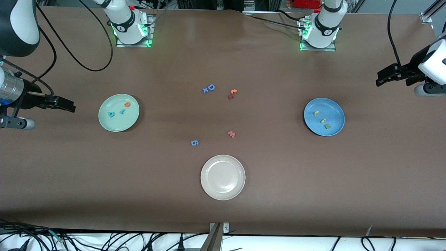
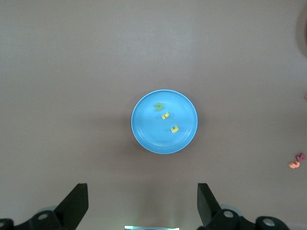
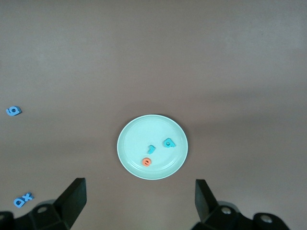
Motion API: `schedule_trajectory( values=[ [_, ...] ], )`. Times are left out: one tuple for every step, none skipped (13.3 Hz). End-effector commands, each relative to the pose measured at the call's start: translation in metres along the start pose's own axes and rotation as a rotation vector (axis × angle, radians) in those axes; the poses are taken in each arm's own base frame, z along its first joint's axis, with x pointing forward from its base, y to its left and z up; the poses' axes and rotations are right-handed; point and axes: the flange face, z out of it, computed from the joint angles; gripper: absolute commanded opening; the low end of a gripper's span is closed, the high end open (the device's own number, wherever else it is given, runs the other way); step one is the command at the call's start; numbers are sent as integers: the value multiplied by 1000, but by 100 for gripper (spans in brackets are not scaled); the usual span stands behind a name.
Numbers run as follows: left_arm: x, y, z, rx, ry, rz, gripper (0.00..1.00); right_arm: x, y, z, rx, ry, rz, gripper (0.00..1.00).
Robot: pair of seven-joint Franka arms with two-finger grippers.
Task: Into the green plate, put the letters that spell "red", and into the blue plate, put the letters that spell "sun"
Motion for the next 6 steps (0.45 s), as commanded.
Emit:
schedule_trajectory(
  values=[
    [3,0,-9,-26,-1,20,100,-1,2,-3,12,2,4,100],
    [4,-1,-8,-26,-4,21,100,-1,2,-3,12,2,3,100],
    [4,-1,-7,-26,-5,21,100,-1,2,-3,12,4,1,100],
    [4,-1,-8,-27,-5,21,100,-1,2,-3,12,4,0,100],
    [4,-1,-9,-26,-4,21,100,-1,2,-3,12,4,-2,100],
    [4,-1,-9,-26,-4,21,100,-1,2,-3,12,2,-2,100]
  ],
)
